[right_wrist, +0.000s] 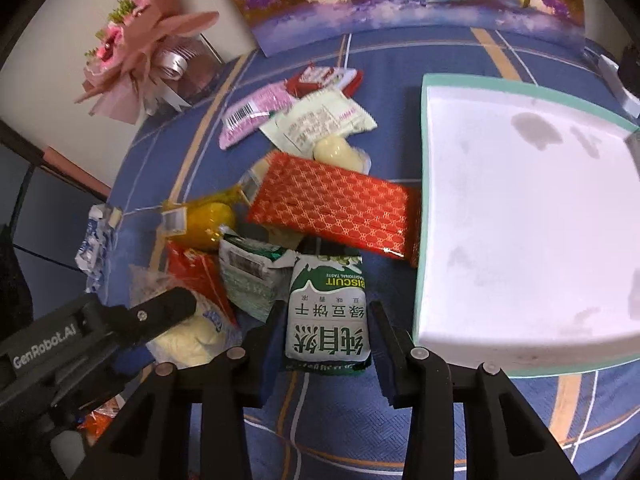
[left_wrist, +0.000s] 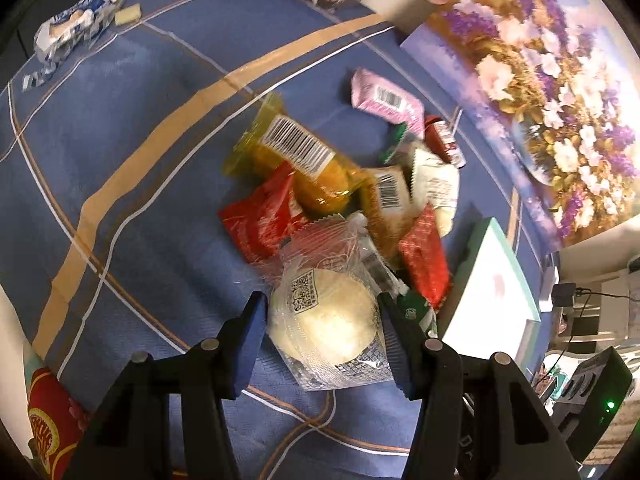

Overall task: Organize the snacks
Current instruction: 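Carry both snacks into the white tray and open both tools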

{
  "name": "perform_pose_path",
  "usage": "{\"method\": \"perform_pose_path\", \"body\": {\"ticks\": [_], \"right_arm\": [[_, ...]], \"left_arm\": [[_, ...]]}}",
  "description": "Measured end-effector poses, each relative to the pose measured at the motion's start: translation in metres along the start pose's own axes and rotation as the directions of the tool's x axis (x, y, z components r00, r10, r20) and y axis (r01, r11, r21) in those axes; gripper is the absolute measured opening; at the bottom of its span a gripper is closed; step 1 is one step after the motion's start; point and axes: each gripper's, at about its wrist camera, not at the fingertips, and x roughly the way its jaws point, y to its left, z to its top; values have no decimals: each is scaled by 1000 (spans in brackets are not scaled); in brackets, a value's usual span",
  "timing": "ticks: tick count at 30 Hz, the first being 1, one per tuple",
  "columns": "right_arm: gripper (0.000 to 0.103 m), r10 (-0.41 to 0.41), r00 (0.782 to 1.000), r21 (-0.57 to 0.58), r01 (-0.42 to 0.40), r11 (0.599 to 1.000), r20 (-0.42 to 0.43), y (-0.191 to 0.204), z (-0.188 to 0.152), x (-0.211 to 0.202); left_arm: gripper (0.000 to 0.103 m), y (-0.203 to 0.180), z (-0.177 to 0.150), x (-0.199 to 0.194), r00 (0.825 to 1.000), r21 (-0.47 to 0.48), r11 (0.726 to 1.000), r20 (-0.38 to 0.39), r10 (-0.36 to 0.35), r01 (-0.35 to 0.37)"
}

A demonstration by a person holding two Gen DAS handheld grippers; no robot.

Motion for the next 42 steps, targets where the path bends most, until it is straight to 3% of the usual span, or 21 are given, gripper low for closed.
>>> {"method": "perform_pose_path", "body": {"ticks": [4, 10, 13, 17, 22, 25, 35, 38, 42], "right_arm": [[42, -2, 999, 6, 2, 1000, 37, -4, -1, -17], [42, -23, 997, 35, 20, 999, 74, -25, -2, -36], [42, -76, 992, 96, 66, 993, 96, -46, 1, -45], [42, -211, 966, 184, 183, 966, 150, -86, 6, -70], [42, -339, 933, 321, 286, 903, 123, -138, 5, -84], [42, -368, 926, 414, 302, 859, 87, -172, 3, -89], [42, -428, 904, 545, 353, 760, 12, -233, -11, -92], [42, -427, 904, 553, 354, 754, 4, -239, -12, -88], [42, -437, 899, 554, 365, 749, -1, -240, -11, -86]], "left_arm": [[57, -7, 0, -3, 996, -2, 996, -7, -92, 92], [57, -27, -6, -8, 995, 64, 993, 27, -96, 94], [57, -34, -8, -3, 995, 83, 992, 18, -97, 95], [57, -58, -19, 5, 994, 157, 982, 2, -108, 107], [57, -113, -52, 20, 992, 324, 938, -30, -125, 128], [57, -149, -77, 31, 993, 437, 892, -33, -111, 114], [57, -211, -127, 76, 996, 594, 800, -34, -80, 84], [57, -223, -134, 92, 997, 610, 789, -46, -65, 79], [58, -225, -136, 105, 997, 594, 801, -67, -37, 70]]}}
